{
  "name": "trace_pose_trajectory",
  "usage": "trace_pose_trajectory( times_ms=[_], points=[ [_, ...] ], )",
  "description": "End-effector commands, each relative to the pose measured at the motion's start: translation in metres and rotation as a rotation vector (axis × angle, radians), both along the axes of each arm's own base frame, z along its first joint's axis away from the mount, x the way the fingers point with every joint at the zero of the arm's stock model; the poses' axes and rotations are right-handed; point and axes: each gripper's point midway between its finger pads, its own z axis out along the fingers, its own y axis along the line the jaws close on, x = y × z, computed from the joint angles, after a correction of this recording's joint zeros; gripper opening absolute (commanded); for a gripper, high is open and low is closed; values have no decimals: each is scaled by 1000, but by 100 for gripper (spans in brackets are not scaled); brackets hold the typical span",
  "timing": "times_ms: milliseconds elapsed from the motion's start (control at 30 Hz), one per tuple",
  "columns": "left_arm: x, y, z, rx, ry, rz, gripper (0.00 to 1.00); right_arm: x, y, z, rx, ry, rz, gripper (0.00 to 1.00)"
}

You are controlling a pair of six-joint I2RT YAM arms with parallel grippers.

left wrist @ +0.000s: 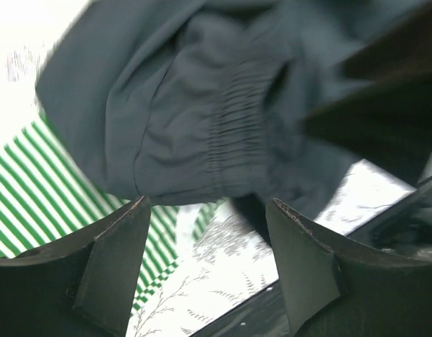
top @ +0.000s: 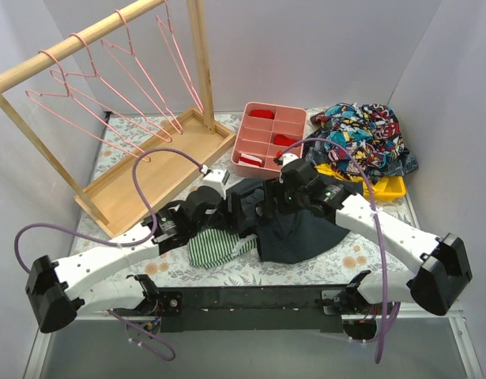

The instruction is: Place the shorts on the hanger

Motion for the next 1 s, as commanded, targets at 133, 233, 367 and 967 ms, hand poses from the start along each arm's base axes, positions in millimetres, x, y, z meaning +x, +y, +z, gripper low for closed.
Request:
trace_pose_trajectory(
  times_ms=[133,233,367,967],
  points=[
    [3,-12,-36,-2,84,26,65,-22,-20,23,66,-188,-32,79],
    [7,-20,-28,-1,73,9,66,-42,-15,7,52,-163,-2,76],
    [7,-28,-21,18,81,-19,67,-64,-10,-11,22,-168,3,73],
    [28,-4,-60,255,110,291,54,-85,14,-62,-106,-149,7,78]
  ],
)
